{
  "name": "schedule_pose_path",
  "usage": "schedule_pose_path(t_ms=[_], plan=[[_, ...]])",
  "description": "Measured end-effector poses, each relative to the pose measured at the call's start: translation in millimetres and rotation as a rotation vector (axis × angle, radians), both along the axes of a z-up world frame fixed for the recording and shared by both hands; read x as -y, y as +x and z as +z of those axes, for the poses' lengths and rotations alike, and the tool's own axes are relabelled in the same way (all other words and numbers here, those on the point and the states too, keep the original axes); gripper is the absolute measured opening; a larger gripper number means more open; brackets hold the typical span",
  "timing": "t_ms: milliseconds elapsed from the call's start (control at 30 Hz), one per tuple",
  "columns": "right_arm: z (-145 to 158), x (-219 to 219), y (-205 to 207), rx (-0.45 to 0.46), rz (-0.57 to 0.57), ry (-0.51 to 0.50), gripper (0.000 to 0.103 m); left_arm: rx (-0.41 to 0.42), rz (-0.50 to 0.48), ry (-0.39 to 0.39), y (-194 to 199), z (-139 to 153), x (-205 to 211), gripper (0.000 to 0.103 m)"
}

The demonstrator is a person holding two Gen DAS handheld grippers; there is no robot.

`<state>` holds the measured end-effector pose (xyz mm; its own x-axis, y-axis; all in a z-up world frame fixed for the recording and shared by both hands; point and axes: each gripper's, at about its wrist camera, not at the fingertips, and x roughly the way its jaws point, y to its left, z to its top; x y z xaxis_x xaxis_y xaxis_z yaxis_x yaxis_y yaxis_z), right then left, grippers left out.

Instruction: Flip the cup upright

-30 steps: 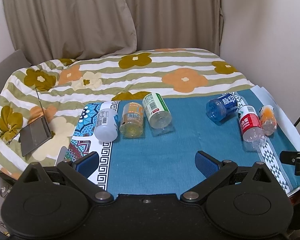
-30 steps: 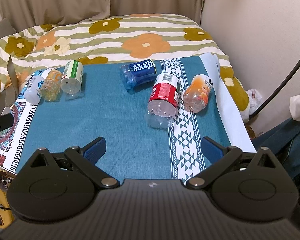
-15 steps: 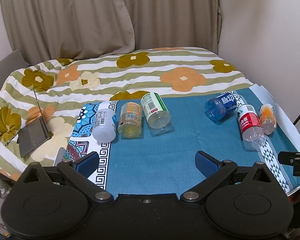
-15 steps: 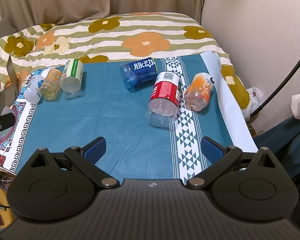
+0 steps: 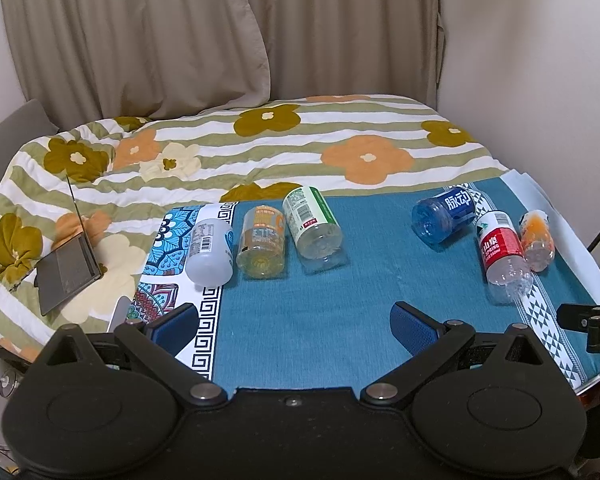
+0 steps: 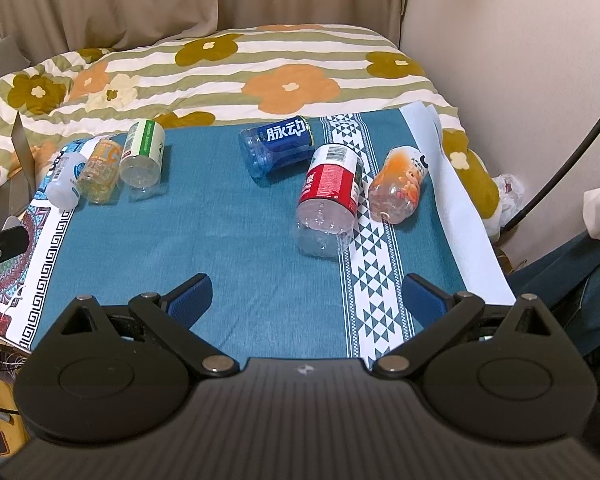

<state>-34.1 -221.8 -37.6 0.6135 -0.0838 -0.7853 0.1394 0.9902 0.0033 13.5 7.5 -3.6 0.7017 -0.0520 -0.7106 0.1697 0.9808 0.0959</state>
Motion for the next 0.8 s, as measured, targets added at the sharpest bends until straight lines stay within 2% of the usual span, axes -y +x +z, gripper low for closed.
schedule_pose_path(t_ms=[467,600,800], plan=[[-1,-1,2,-0.003,0.0,0.003,0.103,-0.001,-0.005,0.001,1,0,0,0.103],[0,0,4,-0.013,-0.001,0.012,0.103,-0.022,0.001,-0.001,5,2,1,0.103],[-9,20,39,-0.037,-0.025,0.065,0.103,-0.036,0.023,0.002,14,1,4,0.103]])
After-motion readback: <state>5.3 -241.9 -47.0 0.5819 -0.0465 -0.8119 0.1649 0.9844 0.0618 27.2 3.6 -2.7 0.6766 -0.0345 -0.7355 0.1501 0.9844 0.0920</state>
